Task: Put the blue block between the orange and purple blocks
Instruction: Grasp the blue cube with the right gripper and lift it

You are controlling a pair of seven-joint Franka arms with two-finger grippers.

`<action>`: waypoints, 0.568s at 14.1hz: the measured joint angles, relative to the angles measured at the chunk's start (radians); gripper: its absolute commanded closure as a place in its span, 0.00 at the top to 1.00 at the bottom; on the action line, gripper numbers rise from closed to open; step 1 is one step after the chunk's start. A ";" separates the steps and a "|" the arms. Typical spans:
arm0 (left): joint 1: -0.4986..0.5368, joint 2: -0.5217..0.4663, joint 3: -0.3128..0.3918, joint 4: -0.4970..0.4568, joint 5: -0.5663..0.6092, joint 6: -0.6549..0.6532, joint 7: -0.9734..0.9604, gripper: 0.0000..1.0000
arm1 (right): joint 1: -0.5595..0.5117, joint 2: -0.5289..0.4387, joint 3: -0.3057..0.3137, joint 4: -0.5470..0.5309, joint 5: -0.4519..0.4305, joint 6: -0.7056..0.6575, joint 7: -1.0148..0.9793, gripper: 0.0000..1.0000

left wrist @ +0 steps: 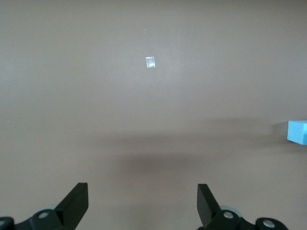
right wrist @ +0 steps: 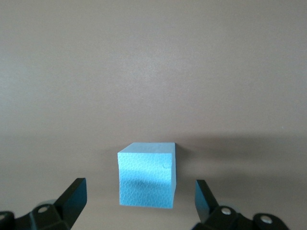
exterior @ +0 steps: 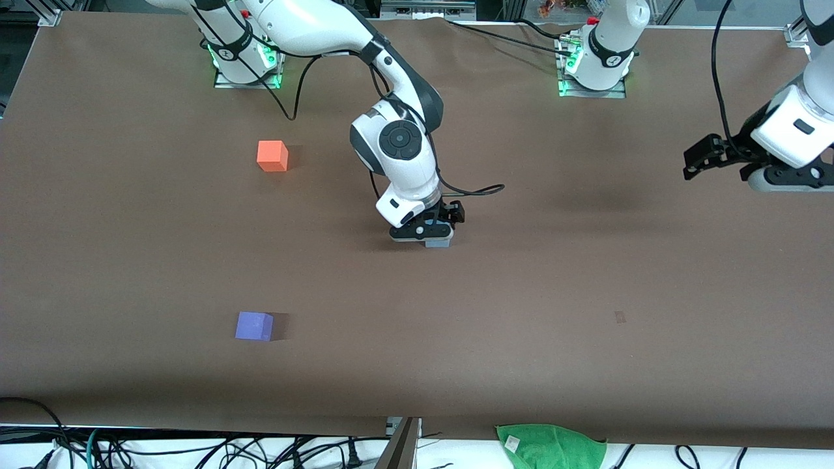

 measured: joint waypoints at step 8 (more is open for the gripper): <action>0.000 0.002 0.005 -0.006 0.000 -0.007 0.000 1.00 | 0.020 0.127 0.000 0.001 -0.043 0.107 0.036 1.00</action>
